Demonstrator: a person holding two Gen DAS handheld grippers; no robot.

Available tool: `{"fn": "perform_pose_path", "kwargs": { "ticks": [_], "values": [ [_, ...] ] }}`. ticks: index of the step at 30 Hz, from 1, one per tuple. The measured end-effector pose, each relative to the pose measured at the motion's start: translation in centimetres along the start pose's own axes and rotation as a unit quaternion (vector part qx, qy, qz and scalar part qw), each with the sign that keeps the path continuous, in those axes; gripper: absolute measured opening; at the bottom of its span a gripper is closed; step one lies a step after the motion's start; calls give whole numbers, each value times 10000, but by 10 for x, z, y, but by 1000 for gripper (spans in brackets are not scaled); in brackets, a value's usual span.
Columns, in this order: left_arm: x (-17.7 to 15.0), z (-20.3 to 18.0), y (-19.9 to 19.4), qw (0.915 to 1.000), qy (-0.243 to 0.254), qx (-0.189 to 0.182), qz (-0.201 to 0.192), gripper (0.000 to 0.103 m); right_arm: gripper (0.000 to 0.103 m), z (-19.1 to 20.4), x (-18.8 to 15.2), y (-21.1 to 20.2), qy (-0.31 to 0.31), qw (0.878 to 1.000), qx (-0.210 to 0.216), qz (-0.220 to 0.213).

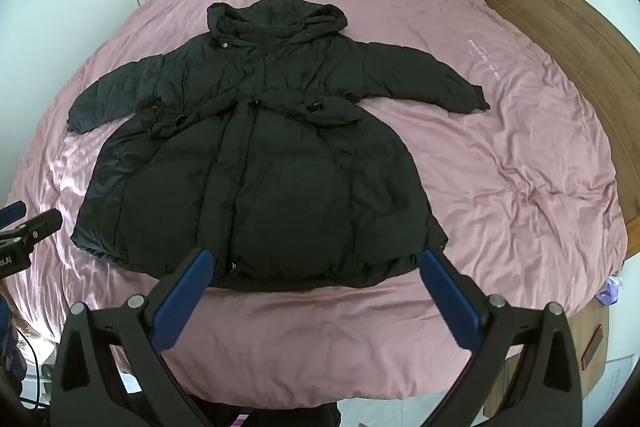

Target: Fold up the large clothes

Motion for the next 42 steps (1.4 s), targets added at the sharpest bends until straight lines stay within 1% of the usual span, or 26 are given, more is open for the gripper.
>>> {"fn": "perform_pose_path", "kwargs": {
  "ticks": [11,13,30,33,36,42],
  "values": [
    [0,4,-5,10000,32,-45,-55,102,103,-1,-3,-1,-5,10000,-20,14],
    [-2,-2,5,10000,16,12,17,102,103,-1,-3,-1,-8,10000,-9,14],
    [1,-4,-1,9999,135,-8,-3,102,103,-4,-4,1,1,10000,-37,29],
    [2,-5,-1,9998,182,-5,10,102,103,-4,0,1,13,10000,-28,30],
    [3,-6,-1,9998,203,-5,10,102,103,-6,-1,0,-30,9999,-99,32],
    [3,-6,0,9998,193,-39,45,102,103,-11,2,-1,72,9999,-114,36]
  ]
}}
Point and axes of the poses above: each gripper's, at about its wrist camera, not at the fingertips, and y roughly the way its jaws point, z to its left, x to its top, the point moved 8 cm from there along y, roughly the way its jaws point, and after that the axes turned 3 degrees about -y, right-handed, at the moved point
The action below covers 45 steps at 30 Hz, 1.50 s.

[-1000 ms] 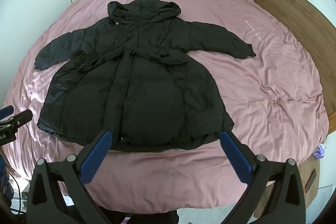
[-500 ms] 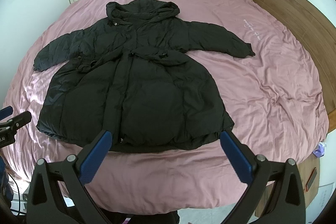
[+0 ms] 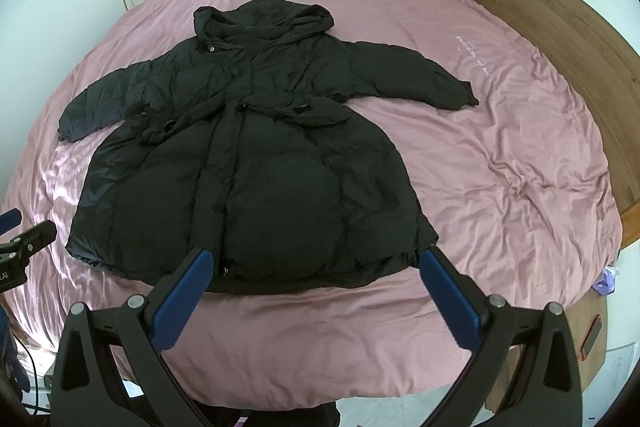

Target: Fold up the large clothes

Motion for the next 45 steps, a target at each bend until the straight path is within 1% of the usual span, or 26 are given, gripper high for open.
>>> {"fn": "perform_pose_path", "kwargs": {
  "ticks": [10,15,20,27,38,45],
  "values": [
    [-1,-6,0,9999,133,54,46,102,103,-2,-1,1,13,10000,-33,26],
    [1,-6,0,9999,49,32,108,102,103,-4,-2,3,19,10000,-50,43],
    [6,-6,-3,10000,2,47,57,101,103,-10,0,4,85,9999,-49,38],
    [12,-9,-4,9997,193,145,20,101,103,-13,3,3,97,9999,-40,21],
    [25,-12,-4,9999,125,84,44,101,103,-21,17,5,101,9999,35,-73],
    [33,-12,1,9998,-64,69,146,101,103,-25,30,13,17,9999,87,-144]
  ]
}}
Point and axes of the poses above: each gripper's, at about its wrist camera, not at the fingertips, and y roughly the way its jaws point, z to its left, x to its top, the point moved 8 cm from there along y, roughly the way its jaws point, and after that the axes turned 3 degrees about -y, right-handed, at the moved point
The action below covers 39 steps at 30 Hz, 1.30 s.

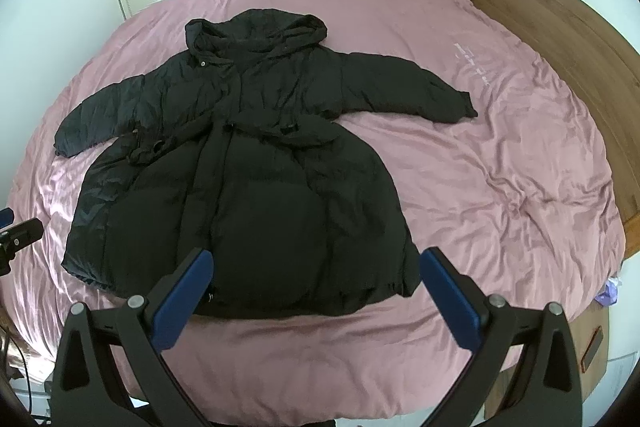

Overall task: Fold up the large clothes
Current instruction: 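Grasp the cuff of the coat sleeve with the right tool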

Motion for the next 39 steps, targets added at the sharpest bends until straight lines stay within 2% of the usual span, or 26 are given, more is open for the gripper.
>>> {"fn": "perform_pose_path", "kwargs": {
  "ticks": [11,13,17,23,27,31,36,39],
  "values": [
    [29,-5,7,9994,-335,85,37,101,103,-28,41,23,16,9992,332,-229],
    [37,-3,8,9986,-515,138,19,101,103,-42,54,33,54,9982,536,-259],
    [54,1,12,9963,-828,250,-12,101,103,-76,76,55,225,9977,577,-270],
    [71,8,21,9899,-1191,763,39,101,103,-137,110,118,806,9926,909,-29],
    [82,14,22,9844,-1444,1009,40,101,103,-187,132,176,1447,9839,1043,128],
    [91,24,17,9764,-1787,1211,-51,101,103,-232,148,239,2226,9671,1195,286],
    [98,33,21,9684,-2125,1303,-69,101,103,-269,152,295,2734,9535,1197,411],
    [99,31,24,9681,-2125,1327,-19,100,103,-288,151,323,3066,9422,1274,440]
  ]
}}
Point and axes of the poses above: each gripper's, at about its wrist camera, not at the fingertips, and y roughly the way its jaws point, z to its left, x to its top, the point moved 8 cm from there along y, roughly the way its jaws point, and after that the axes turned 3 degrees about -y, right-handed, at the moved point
